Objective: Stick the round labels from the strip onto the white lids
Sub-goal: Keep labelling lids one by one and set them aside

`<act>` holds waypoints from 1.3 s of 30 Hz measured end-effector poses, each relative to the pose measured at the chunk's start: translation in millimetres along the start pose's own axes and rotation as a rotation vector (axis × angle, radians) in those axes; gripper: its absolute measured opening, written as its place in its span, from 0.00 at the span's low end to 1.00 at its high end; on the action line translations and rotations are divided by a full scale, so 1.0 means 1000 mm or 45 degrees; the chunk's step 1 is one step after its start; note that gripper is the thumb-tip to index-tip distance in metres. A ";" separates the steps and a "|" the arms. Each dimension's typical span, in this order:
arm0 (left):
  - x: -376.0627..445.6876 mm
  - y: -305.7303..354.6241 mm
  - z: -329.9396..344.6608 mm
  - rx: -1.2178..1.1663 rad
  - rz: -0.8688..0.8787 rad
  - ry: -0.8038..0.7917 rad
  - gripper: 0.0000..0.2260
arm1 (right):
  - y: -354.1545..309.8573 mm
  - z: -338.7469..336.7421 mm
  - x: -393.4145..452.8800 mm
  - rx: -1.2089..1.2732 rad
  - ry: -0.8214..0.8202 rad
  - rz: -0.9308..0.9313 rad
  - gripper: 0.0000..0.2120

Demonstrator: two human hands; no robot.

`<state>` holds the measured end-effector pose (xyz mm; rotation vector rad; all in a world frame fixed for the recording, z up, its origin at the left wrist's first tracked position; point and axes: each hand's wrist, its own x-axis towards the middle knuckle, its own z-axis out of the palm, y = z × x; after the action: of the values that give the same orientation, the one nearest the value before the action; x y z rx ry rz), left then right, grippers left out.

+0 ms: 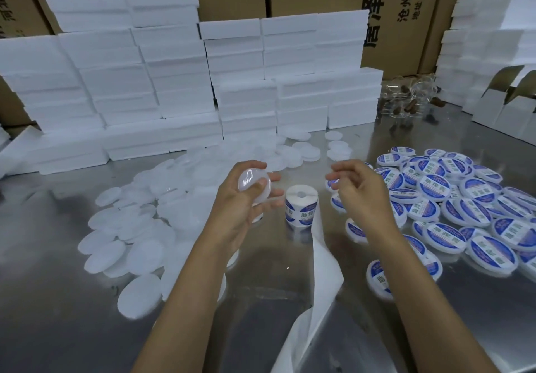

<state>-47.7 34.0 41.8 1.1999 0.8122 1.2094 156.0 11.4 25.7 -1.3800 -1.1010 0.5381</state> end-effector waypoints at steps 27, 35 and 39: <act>0.004 -0.022 0.010 1.068 0.205 0.096 0.23 | 0.021 0.030 -0.027 -0.467 -0.231 0.046 0.15; 0.007 -0.029 0.010 1.128 0.275 0.092 0.22 | 0.017 0.029 -0.034 -0.426 -0.220 0.117 0.14; 0.005 -0.025 0.007 1.057 0.252 0.100 0.20 | 0.015 0.026 -0.036 -0.434 -0.246 0.141 0.11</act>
<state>-33.2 38.6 19.5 1.9414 1.3483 1.1021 122.3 -3.8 -3.3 -1.7195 -1.3220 0.5926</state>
